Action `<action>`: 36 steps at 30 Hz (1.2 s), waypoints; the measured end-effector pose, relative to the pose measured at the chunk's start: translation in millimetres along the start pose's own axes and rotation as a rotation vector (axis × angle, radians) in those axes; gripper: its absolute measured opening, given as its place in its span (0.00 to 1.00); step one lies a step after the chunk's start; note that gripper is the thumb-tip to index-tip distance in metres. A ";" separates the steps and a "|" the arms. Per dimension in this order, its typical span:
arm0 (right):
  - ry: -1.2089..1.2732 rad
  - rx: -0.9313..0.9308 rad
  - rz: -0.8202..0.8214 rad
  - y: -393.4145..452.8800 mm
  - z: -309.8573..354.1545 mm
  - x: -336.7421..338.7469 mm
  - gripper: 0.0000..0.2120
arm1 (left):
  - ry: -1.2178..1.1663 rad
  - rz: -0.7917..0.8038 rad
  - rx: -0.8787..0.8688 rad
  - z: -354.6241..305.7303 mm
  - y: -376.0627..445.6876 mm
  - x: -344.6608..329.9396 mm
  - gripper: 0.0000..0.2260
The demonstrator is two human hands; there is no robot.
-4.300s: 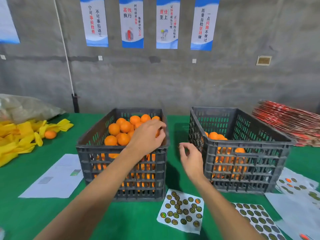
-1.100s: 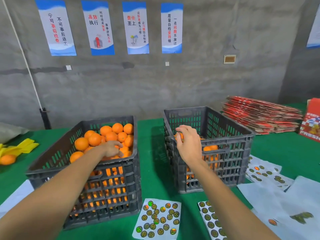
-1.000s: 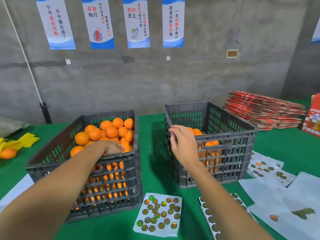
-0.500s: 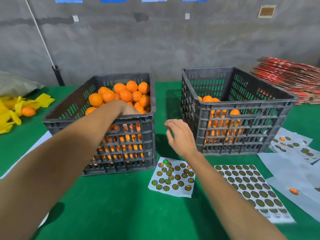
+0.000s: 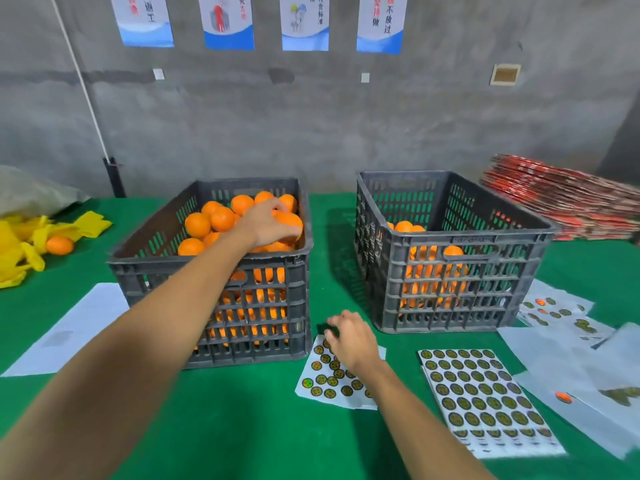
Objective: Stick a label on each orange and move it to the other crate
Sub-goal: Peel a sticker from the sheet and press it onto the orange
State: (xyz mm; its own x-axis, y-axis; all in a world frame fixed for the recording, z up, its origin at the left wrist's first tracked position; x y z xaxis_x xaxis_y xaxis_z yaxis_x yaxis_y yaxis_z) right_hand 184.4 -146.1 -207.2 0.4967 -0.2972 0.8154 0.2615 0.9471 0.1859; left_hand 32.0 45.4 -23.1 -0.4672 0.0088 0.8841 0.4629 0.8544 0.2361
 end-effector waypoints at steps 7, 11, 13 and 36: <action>-0.124 -0.176 0.123 -13.0 -7.3 -26.1 0.20 | -0.248 -0.307 -0.067 -32.0 -47.2 20.7 0.25; -0.037 -0.221 0.091 -12.0 -11.9 -28.8 0.20 | -0.427 -0.487 -0.132 -51.0 -85.2 19.2 0.26; 0.008 -0.227 0.078 -12.2 -13.1 -28.6 0.18 | -0.484 -0.548 -0.178 -56.6 -105.9 9.6 0.27; 1.455 -0.267 -0.399 3.4 44.7 79.2 0.17 | -1.200 -0.081 0.045 -55.2 -193.1 -119.0 0.22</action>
State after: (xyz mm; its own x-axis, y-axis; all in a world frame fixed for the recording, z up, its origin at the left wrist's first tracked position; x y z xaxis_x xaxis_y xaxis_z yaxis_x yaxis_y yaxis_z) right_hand 187.6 -161.0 -117.5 0.6736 -0.5267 -0.5185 0.6278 0.7779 0.0253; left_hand 39.8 -149.3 -151.7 -0.9083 0.4112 -0.0767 0.3838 0.8922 0.2381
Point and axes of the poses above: each hand's wrist, its own y-axis towards the middle knuckle, its own x-axis out of the back of the hand, z = x × y, the point moved 1 cm from there along y, towards the middle knuckle, and after that the axes turned 12 degrees about y, right-handed, at the moved point
